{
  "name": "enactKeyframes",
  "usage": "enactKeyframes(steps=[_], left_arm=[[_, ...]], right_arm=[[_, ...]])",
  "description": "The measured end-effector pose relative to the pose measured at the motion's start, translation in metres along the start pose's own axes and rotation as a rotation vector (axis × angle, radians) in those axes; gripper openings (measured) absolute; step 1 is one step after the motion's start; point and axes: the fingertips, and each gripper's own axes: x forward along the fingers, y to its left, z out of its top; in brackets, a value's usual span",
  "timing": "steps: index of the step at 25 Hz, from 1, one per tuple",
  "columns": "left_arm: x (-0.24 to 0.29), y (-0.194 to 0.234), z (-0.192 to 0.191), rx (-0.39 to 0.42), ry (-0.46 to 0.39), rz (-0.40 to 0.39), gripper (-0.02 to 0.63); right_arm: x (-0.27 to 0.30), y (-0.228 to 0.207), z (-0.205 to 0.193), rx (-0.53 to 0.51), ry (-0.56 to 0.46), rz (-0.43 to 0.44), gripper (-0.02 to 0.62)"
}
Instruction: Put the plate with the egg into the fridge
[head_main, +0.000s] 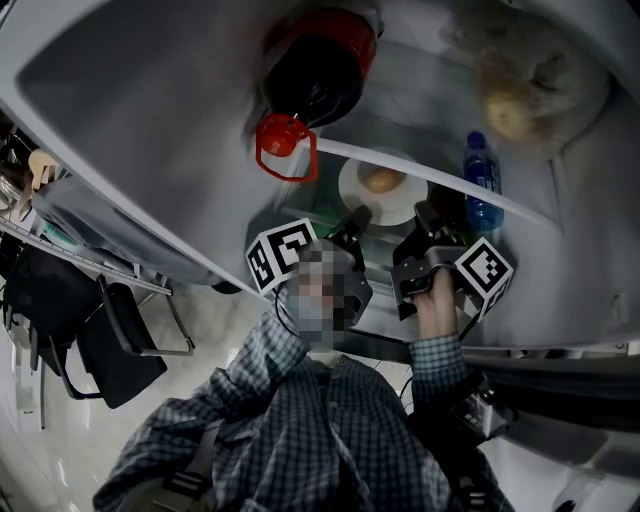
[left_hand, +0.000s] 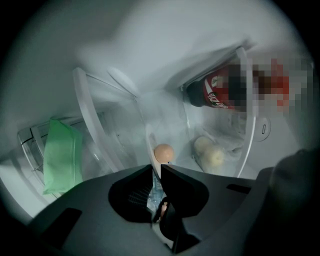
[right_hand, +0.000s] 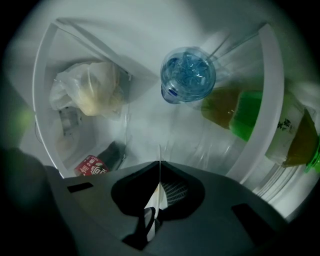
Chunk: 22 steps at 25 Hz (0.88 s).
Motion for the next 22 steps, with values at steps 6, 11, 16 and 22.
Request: enactKeyframes(steps=[6, 11, 16, 22], left_arm=[[0.000, 0.002, 0.000, -0.019, 0.010, 0.012, 0.032], [0.003, 0.001, 0.005, -0.049, -0.012, 0.027, 0.031], [0.006, 0.001, 0.012, -0.095, -0.060, 0.032, 0.031], [0.007, 0.003, 0.017, -0.112, -0.094, 0.034, 0.029]], right_arm=[[0.002, -0.001, 0.000, -0.015, 0.016, -0.012, 0.015], [0.002, 0.000, 0.001, -0.036, 0.021, -0.023, 0.015], [0.002, 0.001, 0.001, -0.045, 0.038, -0.020, 0.015], [0.001, 0.001, -0.002, -0.049, 0.062, -0.009, 0.015]])
